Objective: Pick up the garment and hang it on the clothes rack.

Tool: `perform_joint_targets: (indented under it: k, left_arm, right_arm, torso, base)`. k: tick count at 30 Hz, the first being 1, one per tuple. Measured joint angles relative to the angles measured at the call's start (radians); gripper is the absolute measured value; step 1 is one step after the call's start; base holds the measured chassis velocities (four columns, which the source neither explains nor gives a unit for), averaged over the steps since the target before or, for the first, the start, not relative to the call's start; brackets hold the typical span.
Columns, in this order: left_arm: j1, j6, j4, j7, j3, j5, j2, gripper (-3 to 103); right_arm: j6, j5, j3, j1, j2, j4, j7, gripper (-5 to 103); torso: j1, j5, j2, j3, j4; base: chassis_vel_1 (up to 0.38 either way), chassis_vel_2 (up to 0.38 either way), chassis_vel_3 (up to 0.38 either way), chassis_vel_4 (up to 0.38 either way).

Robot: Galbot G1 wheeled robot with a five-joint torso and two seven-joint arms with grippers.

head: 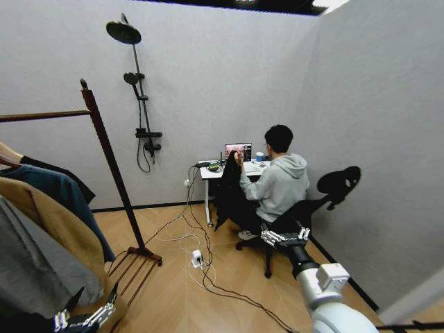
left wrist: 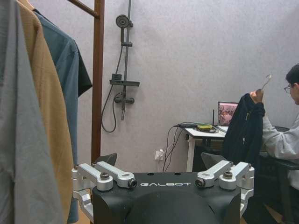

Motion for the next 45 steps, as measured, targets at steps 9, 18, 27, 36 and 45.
perform_joint_targets:
  k: [9, 18, 27, 36, 45]
  left_arm:
    - [0.000, 0.000, 0.000, -0.001, 0.000, 0.000, 0.000, 100]
    - [0.000, 0.000, 0.000, 0.000, 0.000, 0.000, 0.000, 100]
    - [0.000, 0.000, 0.000, 0.000, 0.000, 0.000, 0.000, 100]
    - [0.000, 0.000, 0.000, 0.000, 0.000, 0.000, 0.000, 100]
    - [0.000, 0.000, 0.000, -0.001, 0.000, 0.000, 0.000, 100]
  right_arm:
    - [0.003, -0.004, -0.011, 0.010, 0.002, 0.000, -0.002, 100]
    - [0.007, -0.004, -0.031, 0.025, 0.001, 0.000, -0.005, 100]
    - [0.007, -0.002, -0.053, 0.048, -0.001, -0.005, -0.007, 100]
    - [0.006, -0.001, -0.064, 0.061, -0.002, -0.014, -0.007, 100]
    - [0.005, 0.001, -0.065, 0.066, -0.005, -0.018, -0.007, 100]
  torso:
    - [0.000, 0.0002, 0.000, 0.000, 0.0005]
    - [0.000, 0.0003, 0.000, 0.000, 0.0002]
    - [0.000, 0.0000, 0.000, 0.000, 0.0005]
    - [0.001, 0.0002, -0.001, 0.000, 0.0003]
    - [0.000, 0.0000, 0.000, 0.000, 0.0006]
  base:
    - [0.271, -0.260, -0.269, 0.267]
    - [0.256, -0.252, -0.238, 0.257]
    - [0.174, -0.083, -0.086, 0.174]
    - [0.073, -0.070, -0.057, 0.054]
    - [0.225, -0.206, -0.205, 0.214]
